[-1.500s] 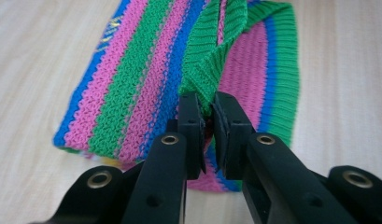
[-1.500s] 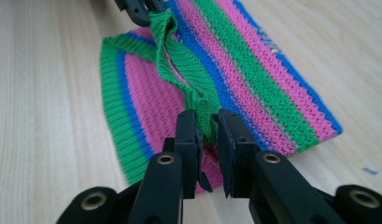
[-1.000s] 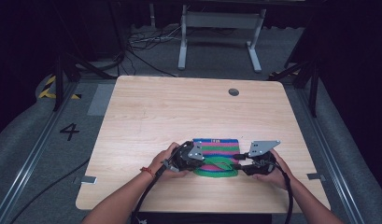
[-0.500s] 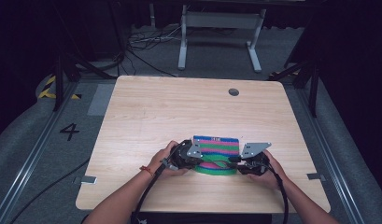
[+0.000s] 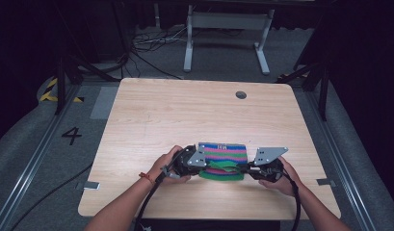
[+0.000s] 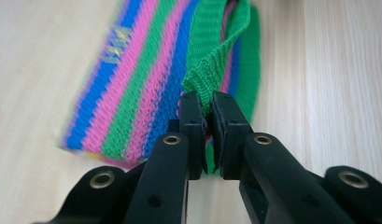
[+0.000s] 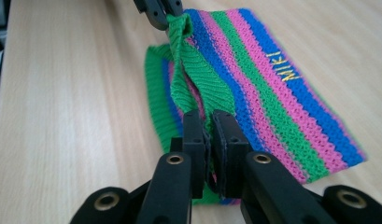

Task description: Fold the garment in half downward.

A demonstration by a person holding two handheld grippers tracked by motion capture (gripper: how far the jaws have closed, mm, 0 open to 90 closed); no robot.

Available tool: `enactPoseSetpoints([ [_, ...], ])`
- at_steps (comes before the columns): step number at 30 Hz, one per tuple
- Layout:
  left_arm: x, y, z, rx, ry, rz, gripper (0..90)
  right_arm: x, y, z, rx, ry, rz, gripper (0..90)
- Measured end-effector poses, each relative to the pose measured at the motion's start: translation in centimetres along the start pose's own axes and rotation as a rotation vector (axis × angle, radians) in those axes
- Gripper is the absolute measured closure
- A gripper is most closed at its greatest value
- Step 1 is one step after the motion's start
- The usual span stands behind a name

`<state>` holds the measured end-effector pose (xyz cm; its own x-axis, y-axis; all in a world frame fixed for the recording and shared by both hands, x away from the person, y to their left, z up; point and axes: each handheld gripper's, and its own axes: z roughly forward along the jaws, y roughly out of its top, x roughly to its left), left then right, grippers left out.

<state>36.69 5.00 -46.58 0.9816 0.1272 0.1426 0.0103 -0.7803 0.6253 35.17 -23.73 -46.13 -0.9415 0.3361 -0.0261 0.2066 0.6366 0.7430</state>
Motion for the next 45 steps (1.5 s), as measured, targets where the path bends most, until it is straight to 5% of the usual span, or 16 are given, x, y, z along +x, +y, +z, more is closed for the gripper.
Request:
enactPoseSetpoints([
  [2,-0.4,-0.4,0.7,0.05,-0.016,-0.001,82.1,0.4,-0.5,0.4,0.029,0.011,-0.011,83.4],
  [6,-0.5,-0.9,1.1,0.054,-0.014,-0.014,80.6,0.7,-1.7,1.6,0.082,0.021,-0.004,82.9],
  [13,0.2,-1.4,1.7,0.026,0.046,-0.006,80.9,-0.1,-2.0,2.2,0.055,-0.023,0.014,84.2],
  [20,1.9,-1.9,2.2,-0.012,0.088,-0.066,79.7,-1.6,-1.9,3.0,0.02,-0.066,0.07,83.9],
  [25,2.1,-1.8,2.0,-0.015,0.054,-0.1,69.2,-1.6,-1.6,3.0,0.028,-0.078,0.055,78.5],
  [40,1.1,-1.2,0.0,-0.026,0.092,-0.119,52.2,-0.9,-0.5,1.2,0.002,-0.105,0.031,70.4],
  [45,1.5,-1.8,-0.2,-0.021,0.117,-0.193,38.9,-1.0,-0.1,0.8,0.013,-0.117,0.024,59.8],
])
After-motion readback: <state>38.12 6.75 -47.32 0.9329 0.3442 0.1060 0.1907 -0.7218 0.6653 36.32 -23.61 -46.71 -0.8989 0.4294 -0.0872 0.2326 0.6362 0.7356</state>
